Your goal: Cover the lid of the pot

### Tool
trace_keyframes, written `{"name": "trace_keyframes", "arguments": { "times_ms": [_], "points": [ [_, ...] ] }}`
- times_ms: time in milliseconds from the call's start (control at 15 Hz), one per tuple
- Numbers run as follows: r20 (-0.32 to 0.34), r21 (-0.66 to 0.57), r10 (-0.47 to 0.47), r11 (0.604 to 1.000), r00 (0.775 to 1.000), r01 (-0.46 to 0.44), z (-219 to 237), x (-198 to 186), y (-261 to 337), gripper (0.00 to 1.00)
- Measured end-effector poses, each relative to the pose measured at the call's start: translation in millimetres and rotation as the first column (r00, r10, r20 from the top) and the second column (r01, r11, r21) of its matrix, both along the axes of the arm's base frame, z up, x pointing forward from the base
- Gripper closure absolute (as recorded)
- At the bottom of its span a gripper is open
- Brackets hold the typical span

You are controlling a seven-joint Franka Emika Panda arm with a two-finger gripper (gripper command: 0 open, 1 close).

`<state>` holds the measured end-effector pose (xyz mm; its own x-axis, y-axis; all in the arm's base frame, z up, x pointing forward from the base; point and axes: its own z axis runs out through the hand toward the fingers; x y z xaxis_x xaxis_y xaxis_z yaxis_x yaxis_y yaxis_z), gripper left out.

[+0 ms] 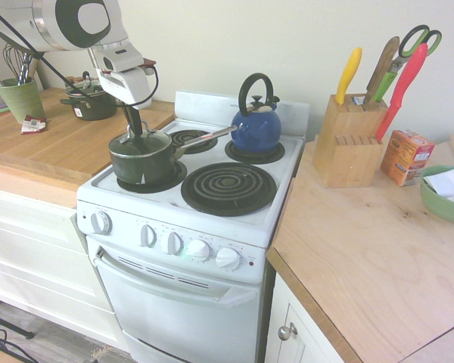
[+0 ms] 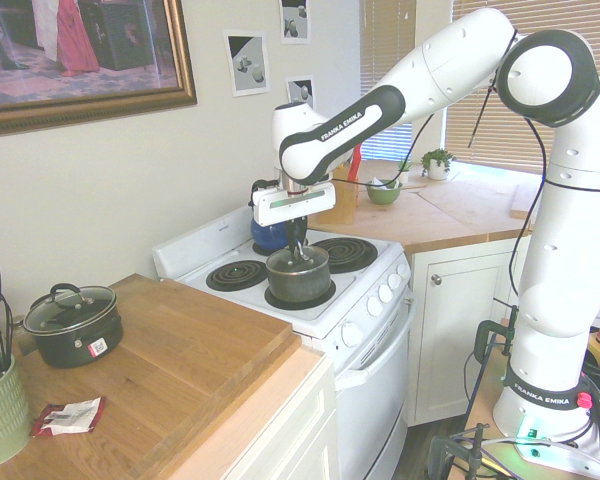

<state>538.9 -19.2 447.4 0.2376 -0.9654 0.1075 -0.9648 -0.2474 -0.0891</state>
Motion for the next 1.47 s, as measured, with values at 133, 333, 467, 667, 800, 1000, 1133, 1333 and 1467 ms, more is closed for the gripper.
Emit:
{"name": "trace_keyframes", "arguments": {
  "times_ms": [133,333,467,667,800,1000,1133,1333,1467],
  "points": [
    [-0.002,-0.002,0.001,1.000,1.000,-0.001,0,1,0,0.00],
    [-0.003,-0.002,0.001,1.000,1.000,-0.001,0,1,0,0.00],
    [-0.004,-0.002,0.000,1.000,1.000,0.000,0,1,0,0.00],
    [-0.007,-0.002,0.000,1.000,1.000,0.000,0,1,0,0.00],
    [-0.012,-0.002,-0.004,1.000,1.000,0.004,-1,1,-2,0.00],
    [-0.017,-0.003,-0.009,1.000,1.000,0.009,-1,0,-6,0.00],
    [-0.020,-0.003,-0.011,1.000,1.000,0.011,0,-1,-10,0.00],
    [-0.020,-0.001,-0.006,1.000,1.000,0.006,2,-3,-12,0.00],
    [-0.011,0.002,0.003,1.000,1.000,-0.003,8,-4,-10,0.00]
  ]
}}
